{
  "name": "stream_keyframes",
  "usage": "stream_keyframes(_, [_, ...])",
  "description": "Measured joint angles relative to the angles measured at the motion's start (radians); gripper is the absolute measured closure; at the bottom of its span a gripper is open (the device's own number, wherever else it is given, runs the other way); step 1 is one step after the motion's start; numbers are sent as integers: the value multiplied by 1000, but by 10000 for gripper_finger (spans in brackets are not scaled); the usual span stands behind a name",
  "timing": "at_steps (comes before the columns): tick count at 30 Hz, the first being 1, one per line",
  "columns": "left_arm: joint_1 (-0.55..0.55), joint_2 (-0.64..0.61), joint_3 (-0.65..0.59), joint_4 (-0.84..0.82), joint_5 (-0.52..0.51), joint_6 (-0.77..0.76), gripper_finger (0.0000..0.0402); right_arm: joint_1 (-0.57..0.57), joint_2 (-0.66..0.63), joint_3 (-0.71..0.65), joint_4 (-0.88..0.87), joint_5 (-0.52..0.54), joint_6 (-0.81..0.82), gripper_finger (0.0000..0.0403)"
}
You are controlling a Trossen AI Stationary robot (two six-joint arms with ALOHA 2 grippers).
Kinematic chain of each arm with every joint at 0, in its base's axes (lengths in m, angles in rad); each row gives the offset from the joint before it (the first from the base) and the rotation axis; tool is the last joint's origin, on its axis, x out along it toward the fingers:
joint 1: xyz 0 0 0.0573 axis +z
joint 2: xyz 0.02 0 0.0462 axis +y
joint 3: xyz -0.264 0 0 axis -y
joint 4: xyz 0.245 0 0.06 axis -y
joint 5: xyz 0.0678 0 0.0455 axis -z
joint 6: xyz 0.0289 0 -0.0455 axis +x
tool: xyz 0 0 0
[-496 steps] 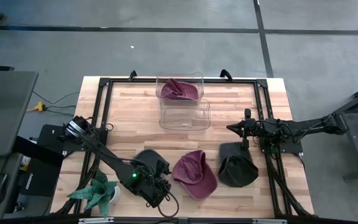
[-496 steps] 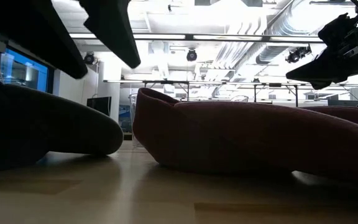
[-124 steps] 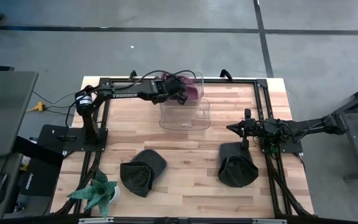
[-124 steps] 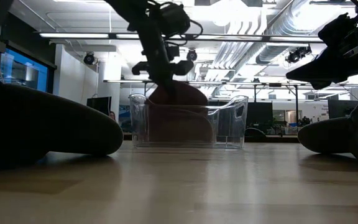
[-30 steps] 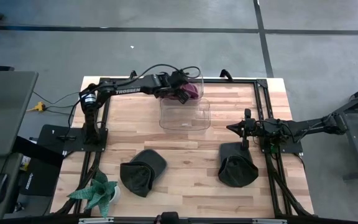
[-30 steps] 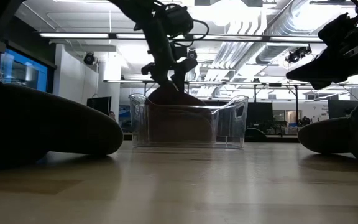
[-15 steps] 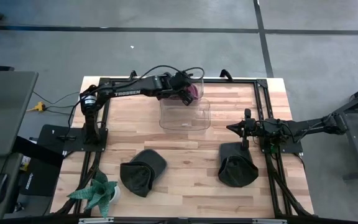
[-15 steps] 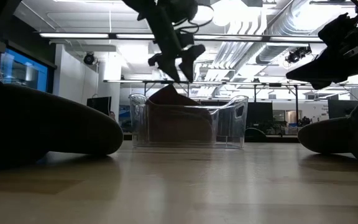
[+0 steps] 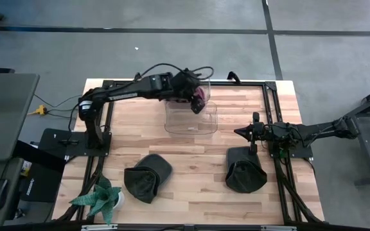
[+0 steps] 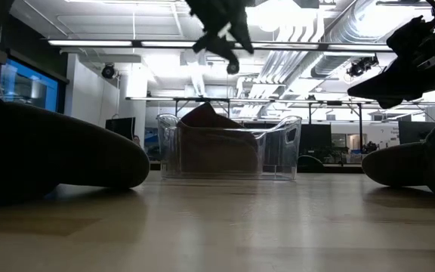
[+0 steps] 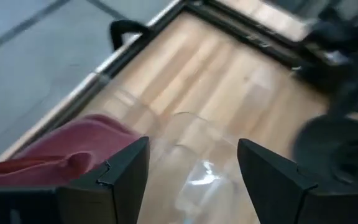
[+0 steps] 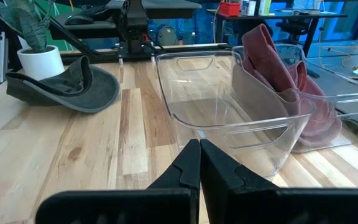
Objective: Pick & Place hat
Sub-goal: Put the black cap into the bottom transparent bin
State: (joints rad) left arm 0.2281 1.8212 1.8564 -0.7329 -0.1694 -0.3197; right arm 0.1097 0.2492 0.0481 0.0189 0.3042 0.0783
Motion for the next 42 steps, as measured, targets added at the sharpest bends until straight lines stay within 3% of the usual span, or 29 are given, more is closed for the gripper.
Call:
stream_keyframes(10, [-94,-92,-2,-67,134,-62,168,0,0,0,0,0,0,402])
stream_keyframes(20, [-216,-98,-3,-176,136,-190,168,0,0,0,0,0,0,402])
stream_keyframes(29, [-330,-98,-3,-328,36,-310,168,0,0,0,0,0,0,402])
stream_keyframes(42, [-492,-98,-4,-512,-92,-655,168,0,0,0,0,0,0,402])
